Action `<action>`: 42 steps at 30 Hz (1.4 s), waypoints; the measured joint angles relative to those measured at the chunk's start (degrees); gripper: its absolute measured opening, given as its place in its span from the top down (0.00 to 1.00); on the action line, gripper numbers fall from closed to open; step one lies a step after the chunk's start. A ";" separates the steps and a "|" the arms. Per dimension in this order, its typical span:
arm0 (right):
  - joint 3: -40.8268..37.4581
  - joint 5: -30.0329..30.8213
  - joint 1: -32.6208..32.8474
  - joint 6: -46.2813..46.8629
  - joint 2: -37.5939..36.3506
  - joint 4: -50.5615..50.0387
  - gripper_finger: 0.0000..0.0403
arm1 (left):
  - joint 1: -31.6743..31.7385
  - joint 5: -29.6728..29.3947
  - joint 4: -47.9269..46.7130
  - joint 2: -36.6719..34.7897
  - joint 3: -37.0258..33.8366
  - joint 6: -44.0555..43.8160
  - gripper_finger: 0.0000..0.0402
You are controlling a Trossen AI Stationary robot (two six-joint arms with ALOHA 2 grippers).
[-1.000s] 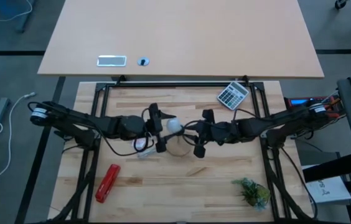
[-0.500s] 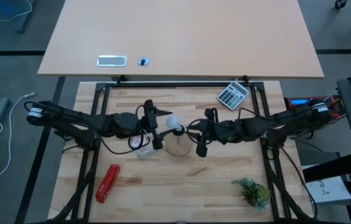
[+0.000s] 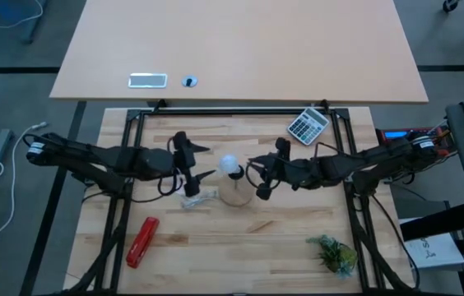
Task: Screw lightbulb
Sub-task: Insert the lightbulb into the brown lamp
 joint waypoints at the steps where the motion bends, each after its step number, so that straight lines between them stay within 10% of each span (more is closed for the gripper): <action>1: 0.00 0.05 -0.48 -0.75 0.00 0.94 0.90 | 0.02 -1.60 -1.22 0.00 0.00 -0.86 0.20; 8: 0.00 -8.38 -3.67 -2.38 0.80 6.34 0.99 | 0.00 -1.68 4.50 4.96 -0.22 -1.07 0.26; 42: 0.00 -10.57 -2.20 -3.17 2.49 11.16 1.00 | -3.50 -1.85 12.43 7.96 -0.02 -0.53 0.34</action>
